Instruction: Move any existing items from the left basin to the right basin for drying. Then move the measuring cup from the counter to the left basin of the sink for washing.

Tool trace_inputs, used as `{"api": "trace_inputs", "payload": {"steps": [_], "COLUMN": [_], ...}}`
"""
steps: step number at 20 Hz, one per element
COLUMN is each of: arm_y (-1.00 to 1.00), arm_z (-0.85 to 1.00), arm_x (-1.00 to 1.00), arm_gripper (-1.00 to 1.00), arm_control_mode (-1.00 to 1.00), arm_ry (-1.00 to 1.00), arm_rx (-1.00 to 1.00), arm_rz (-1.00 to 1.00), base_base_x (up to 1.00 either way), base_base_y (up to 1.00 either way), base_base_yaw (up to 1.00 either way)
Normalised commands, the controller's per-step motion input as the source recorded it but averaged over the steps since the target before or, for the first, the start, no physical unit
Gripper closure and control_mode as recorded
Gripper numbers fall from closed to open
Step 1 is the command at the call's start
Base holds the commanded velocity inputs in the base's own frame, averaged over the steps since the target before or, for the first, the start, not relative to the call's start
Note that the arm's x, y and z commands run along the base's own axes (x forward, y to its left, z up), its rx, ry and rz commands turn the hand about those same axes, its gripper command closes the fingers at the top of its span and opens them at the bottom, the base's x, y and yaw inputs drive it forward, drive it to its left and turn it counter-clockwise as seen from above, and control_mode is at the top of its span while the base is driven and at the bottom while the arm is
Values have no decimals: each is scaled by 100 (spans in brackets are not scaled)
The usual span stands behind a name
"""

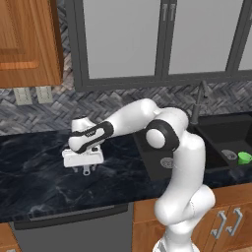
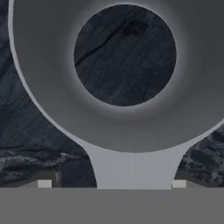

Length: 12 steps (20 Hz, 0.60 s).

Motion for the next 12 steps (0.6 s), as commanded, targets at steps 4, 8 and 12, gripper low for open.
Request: {"api": "trace_inputs", "payload": {"steps": [4,8,12], "arm_y": [0,-8,-48], "arm_z": [0,2,8], "arm_x": [0,0,1], "arm_gripper": [100,100,100], "arm_control_mode": [-100,-100,-100], "arm_ry": [0,0,0], "arm_rx": [0,1,6], "arm_rz": [0,0,0], "base_base_x": [0,0,0], "base_base_y": [0,0,0], "base_base_yaw": [0,0,0]}}
